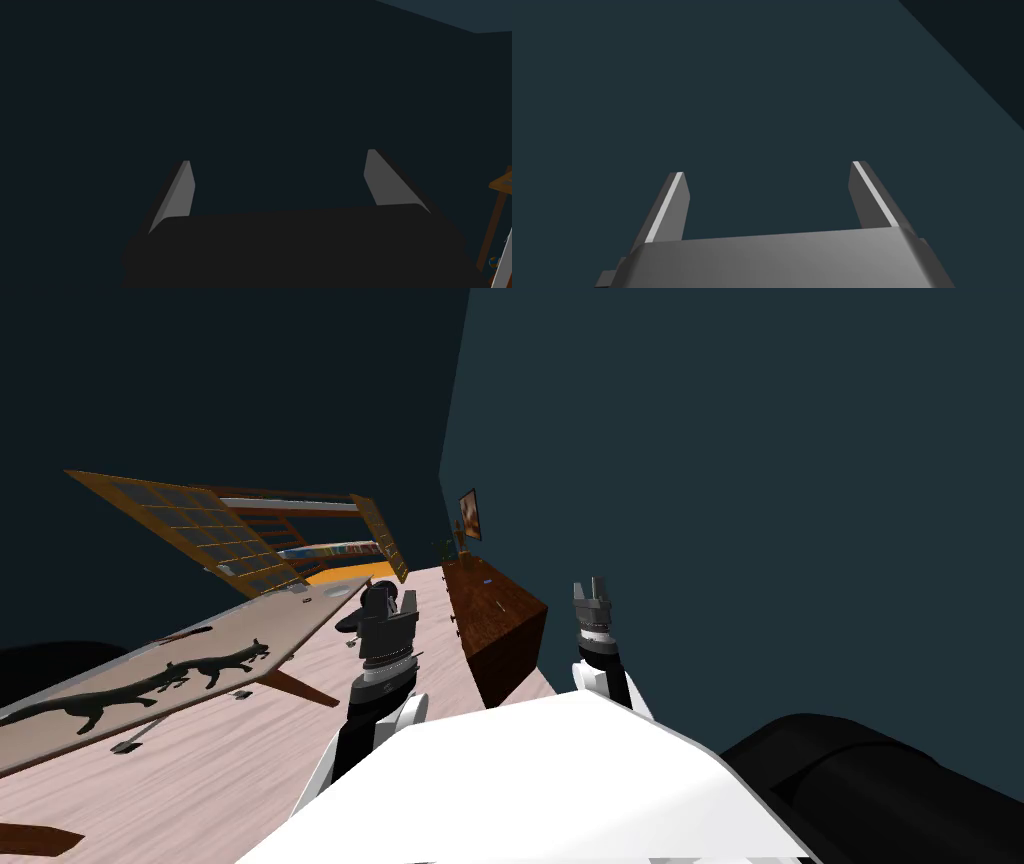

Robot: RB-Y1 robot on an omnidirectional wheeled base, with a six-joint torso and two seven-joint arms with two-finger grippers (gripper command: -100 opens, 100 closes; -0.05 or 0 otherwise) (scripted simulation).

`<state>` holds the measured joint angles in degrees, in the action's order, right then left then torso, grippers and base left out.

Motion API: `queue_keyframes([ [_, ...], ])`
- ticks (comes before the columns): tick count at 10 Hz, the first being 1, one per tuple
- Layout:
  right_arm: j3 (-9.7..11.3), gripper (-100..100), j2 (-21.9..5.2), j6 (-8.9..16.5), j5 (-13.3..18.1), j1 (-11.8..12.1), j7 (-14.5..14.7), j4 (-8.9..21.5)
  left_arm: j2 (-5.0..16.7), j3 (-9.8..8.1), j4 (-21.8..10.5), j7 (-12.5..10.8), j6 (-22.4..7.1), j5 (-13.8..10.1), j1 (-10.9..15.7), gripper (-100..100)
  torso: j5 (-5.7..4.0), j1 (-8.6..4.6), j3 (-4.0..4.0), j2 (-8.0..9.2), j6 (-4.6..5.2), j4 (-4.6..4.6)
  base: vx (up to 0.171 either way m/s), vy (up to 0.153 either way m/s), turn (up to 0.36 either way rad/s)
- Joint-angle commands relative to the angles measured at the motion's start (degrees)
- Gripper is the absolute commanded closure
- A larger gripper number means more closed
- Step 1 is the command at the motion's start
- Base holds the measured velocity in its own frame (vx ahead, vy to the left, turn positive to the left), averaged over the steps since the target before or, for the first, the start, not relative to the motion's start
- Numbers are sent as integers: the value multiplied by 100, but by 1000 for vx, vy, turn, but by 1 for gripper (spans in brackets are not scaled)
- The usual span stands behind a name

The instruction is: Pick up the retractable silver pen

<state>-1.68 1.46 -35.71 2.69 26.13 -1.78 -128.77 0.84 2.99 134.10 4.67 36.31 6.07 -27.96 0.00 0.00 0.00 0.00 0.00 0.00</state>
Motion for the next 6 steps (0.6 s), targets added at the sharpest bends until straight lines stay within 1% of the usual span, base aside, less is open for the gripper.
queue_keyframes([
  [1,60,-100,-206,-39,16,51,35,39,0,0,0,0,0,0,0,0,0,0,0,0,0,0,-58,27,42],
  [3,194,-100,-543,-118,53,165,111,135,-1,1,0,0,0,0,1,0,3,15,19,34,-1,7,-117,46,51],
  [4,284,-100,-719,-164,78,241,160,205,-1,1,0,0,0,0,1,0,3,15,26,46,0,10,-155,61,71],
  [6,494,-100,-1082,-256,137,414,273,387,-1,1,-1,0,0,0,2,0,7,31,36,61,0,14,-147,98,77],
])
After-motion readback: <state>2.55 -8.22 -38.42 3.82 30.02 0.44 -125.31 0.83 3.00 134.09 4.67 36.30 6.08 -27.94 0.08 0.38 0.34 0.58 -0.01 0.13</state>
